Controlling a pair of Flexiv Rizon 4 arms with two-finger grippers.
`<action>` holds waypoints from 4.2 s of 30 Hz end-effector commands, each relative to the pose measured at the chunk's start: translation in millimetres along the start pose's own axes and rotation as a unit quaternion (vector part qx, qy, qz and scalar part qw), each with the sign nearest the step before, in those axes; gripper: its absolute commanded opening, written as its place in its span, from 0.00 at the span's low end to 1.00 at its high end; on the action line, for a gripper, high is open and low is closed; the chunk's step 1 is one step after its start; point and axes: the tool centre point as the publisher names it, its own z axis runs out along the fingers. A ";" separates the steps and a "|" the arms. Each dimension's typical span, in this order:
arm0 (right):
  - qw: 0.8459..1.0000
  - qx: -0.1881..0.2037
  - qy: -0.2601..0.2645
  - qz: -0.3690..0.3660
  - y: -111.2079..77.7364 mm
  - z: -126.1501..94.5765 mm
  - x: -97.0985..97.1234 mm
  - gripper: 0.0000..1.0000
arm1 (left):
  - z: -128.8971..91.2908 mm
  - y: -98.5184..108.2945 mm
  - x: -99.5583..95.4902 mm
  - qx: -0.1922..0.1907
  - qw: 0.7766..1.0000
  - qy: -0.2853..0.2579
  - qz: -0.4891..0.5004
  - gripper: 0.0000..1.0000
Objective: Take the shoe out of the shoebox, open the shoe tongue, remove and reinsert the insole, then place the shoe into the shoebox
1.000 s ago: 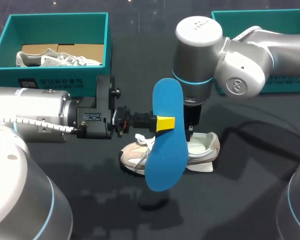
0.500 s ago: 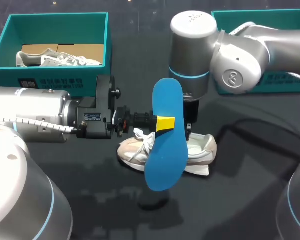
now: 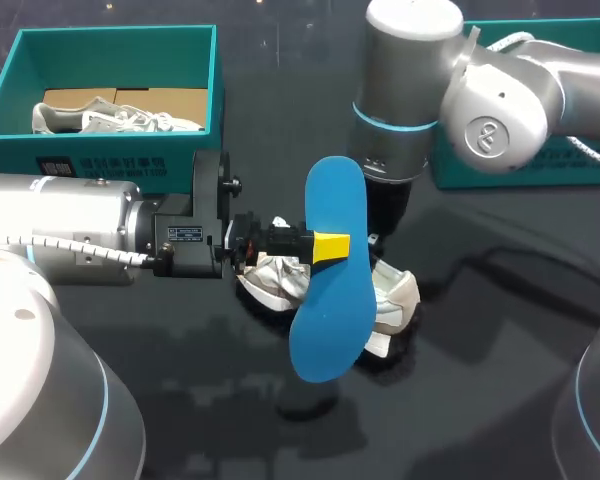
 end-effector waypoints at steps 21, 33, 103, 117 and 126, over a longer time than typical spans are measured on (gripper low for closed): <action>0.963 -0.073 -0.013 0.260 -11.5 -6.2 24.6 0.00 | 0.6 2.3 1.3 0.002 1.000 -0.001 0.000 0.00; 0.957 -0.062 -0.022 0.284 -12.1 -7.8 27.4 0.00 | 0.6 2.3 1.3 0.002 1.000 -0.001 0.000 0.00; 0.887 -0.100 -0.008 0.451 -11.7 67.4 29.2 0.00 | 0.6 2.3 1.3 0.002 1.000 -0.001 0.000 0.00; 0.886 -0.107 -0.004 0.451 -13.7 49.7 33.0 0.90 | 0.6 2.3 1.3 0.002 1.000 -0.001 0.000 0.00; 0.883 -0.122 0.018 0.453 -24.7 3.3 32.4 1.00 | 0.6 2.3 1.3 0.002 1.000 -0.001 0.000 0.00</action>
